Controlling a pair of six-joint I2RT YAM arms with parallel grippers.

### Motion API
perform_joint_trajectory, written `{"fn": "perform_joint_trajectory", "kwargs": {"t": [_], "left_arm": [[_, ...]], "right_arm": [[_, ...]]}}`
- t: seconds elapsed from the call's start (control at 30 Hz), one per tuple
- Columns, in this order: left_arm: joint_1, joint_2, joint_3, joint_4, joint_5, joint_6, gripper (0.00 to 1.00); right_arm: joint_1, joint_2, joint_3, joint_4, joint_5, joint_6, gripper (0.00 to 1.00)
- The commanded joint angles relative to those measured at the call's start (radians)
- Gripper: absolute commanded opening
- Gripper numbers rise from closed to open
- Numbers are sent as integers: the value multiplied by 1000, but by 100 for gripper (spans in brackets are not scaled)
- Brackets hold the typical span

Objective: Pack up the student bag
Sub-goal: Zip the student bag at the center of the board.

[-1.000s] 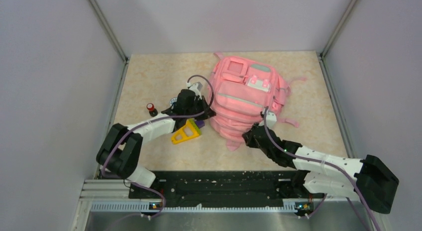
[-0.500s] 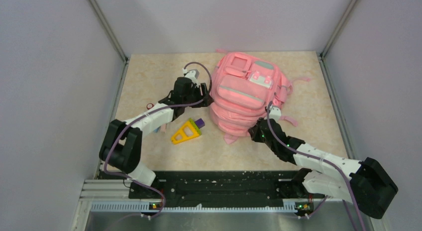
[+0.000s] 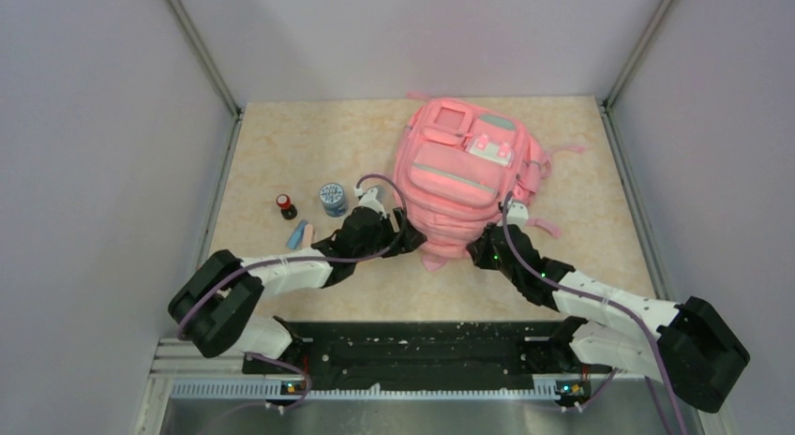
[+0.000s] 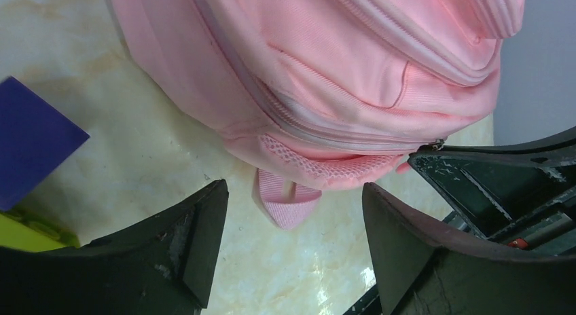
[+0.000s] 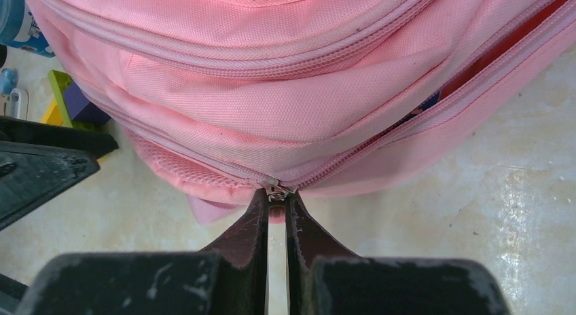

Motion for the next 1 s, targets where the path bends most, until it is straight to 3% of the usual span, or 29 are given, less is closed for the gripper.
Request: {"fn": "perform_joint_trajectory", "kwargs": {"t": [0.0, 0.37, 0.43, 0.6, 0.67, 0.77, 0.97], "left_arm": [[-20, 76, -43, 247, -8, -160, 77], [-54, 301, 31, 355, 27, -202, 76], [-66, 317, 40, 347, 20, -196, 64], [-68, 255, 10, 314, -34, -166, 12], [-68, 195, 3, 254, -100, -138, 0], [-60, 98, 7, 130, -185, -115, 0], [-2, -80, -6, -3, -206, -53, 0]], "right_arm": [[-7, -12, -10, -9, -25, -1, 0], [-7, -48, -8, -37, -7, -7, 0], [-7, -50, -10, -37, -1, -6, 0], [-7, -31, 21, -151, 128, 17, 0], [-7, -30, 33, -181, 189, 10, 0], [-15, -36, 46, -200, 245, -11, 0], [-113, -18, 51, -180, 247, -43, 0]]}}
